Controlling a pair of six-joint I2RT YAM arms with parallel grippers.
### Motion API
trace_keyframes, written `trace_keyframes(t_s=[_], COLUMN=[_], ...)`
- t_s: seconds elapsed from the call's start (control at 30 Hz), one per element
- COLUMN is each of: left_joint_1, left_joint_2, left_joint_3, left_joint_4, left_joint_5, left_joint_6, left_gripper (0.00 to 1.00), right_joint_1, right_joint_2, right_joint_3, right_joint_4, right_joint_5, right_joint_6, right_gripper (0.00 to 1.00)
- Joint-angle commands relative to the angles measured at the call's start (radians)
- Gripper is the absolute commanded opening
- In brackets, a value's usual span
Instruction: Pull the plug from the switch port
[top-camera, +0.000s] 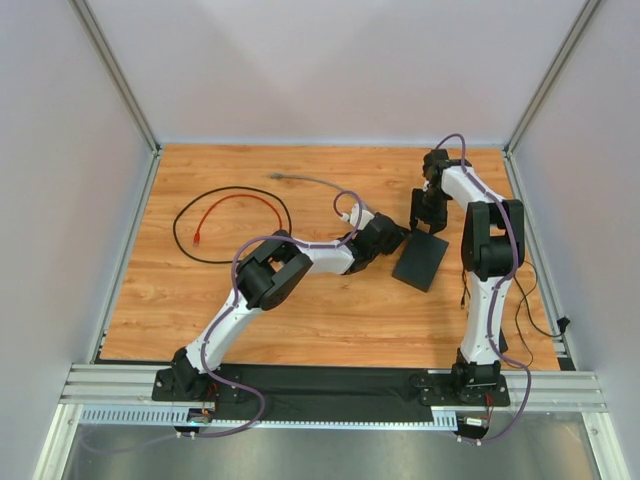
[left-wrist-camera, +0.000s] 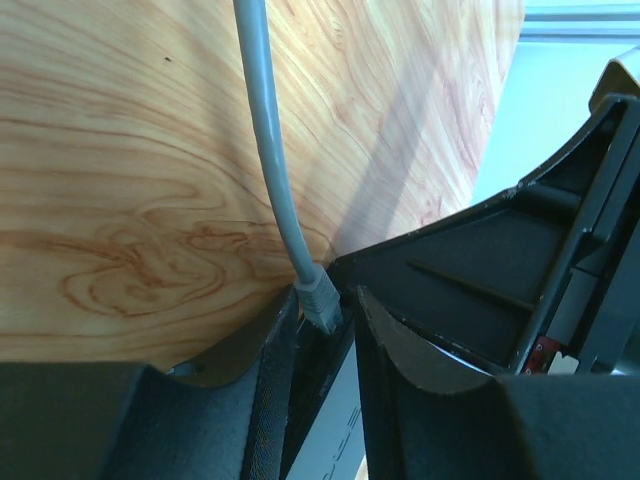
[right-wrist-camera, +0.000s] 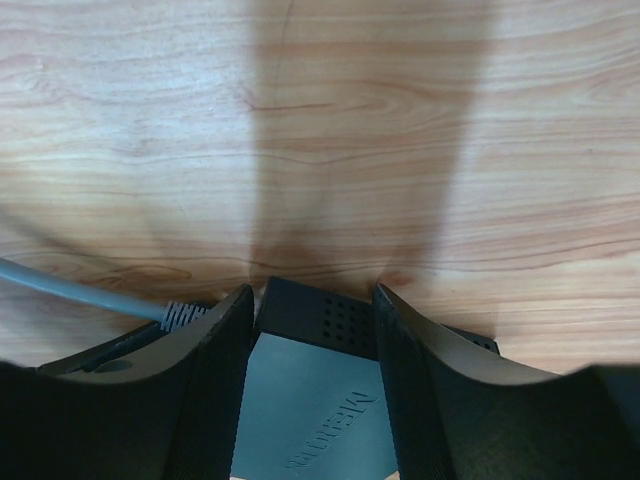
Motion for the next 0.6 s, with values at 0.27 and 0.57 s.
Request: trace_keyframes(t_s=[0.27,0.57], left_joint_1=[-0.009,-0.019], left_joint_2=[-0.021,-0.041], left_joint_3=[-0.034,-0.086], left_joint_4=[-0.093,-0.071], left_joint_5=[0.024,0.018], left_joint_6=[0.007,0.002], left_gripper=[0.37,0.36], right_joint_1=[0.002,0.002], right_joint_2=[-0.076,-0.073], right_joint_3=[-0.015,0.022], right_joint_4=[0.018,0.009], right_joint_5=[-0.009,0.000], right_joint_6=[0.024,0.028], right_gripper=[0.54,0.54])
